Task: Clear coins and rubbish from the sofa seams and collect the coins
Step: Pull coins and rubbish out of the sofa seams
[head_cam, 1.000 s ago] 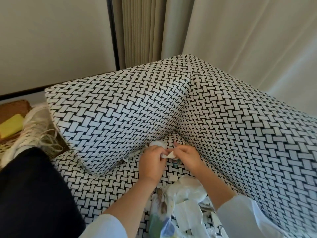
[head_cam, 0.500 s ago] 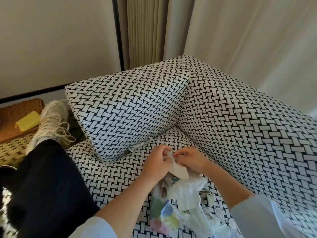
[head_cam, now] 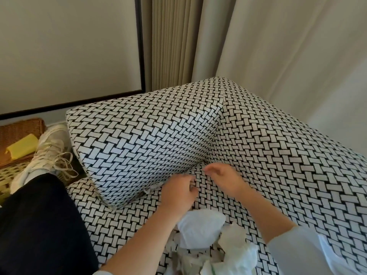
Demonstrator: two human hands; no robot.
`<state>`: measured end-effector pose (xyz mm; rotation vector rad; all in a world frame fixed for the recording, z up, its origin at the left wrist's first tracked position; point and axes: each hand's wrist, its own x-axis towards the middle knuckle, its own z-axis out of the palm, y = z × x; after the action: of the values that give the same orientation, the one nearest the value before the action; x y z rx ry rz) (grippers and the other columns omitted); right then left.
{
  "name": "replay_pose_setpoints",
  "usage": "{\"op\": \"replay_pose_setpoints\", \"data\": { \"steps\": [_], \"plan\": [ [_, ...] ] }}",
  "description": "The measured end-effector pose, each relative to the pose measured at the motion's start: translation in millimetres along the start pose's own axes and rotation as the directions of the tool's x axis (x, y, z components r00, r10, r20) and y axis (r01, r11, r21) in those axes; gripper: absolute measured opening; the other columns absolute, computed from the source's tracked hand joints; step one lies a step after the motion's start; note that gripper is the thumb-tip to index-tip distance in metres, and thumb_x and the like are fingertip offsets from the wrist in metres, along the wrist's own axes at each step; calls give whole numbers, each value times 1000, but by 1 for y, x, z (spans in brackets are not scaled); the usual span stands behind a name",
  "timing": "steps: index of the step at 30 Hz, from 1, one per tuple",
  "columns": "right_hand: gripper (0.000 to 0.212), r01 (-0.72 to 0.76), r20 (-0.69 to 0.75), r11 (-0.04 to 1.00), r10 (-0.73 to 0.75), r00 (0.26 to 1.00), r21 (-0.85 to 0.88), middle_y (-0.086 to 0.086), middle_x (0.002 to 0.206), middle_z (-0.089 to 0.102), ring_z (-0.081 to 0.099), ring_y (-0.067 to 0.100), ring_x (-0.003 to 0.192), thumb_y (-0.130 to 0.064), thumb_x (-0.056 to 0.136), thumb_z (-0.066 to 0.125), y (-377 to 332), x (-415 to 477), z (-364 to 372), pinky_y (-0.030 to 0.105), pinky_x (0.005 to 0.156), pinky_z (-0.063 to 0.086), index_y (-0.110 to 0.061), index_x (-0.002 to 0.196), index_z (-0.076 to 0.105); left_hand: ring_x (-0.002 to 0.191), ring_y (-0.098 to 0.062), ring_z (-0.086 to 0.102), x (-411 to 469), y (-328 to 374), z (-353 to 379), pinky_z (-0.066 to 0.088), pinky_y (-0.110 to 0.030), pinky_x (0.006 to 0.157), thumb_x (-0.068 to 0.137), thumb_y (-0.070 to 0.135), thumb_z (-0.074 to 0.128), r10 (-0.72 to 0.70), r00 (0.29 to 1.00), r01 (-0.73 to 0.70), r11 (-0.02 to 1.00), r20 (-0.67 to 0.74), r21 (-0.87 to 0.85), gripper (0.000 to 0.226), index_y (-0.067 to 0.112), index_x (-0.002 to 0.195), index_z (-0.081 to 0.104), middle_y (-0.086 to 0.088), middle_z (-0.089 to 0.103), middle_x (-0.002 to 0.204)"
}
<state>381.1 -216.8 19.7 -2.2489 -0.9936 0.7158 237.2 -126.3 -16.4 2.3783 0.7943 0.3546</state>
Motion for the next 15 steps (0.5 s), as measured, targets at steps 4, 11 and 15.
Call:
{"op": "replay_pose_setpoints", "data": {
  "steps": [4,11,15],
  "plan": [
    [43,58,49,971,-48,998,-230,-5,142,53,62,4,91,-13,101,40,5,31,17,23,78,54,-30,138,51,128,-16,46,15,-6,25,37,-39,107,91,35,54,-3,1000,3,979,2,203,50,22,138,46,2,51,140],
    [48,202,135,873,-157,978,-444,-1,144,51,50,19,126,-11,97,40,15,70,31,31,101,44,-28,140,51,116,-15,53,22,-11,46,29,-34,105,79,50,39,-65,994,90,952,-92,291,64,18,131,56,3,62,127],
    [38,223,238,792,-101,966,-568,5,132,58,54,24,114,-19,98,36,16,87,34,37,91,49,-22,129,58,88,-9,59,24,-15,40,38,-31,93,74,44,45,-62,989,89,976,-135,197,44,27,105,71,10,70,95]
  ]
}}
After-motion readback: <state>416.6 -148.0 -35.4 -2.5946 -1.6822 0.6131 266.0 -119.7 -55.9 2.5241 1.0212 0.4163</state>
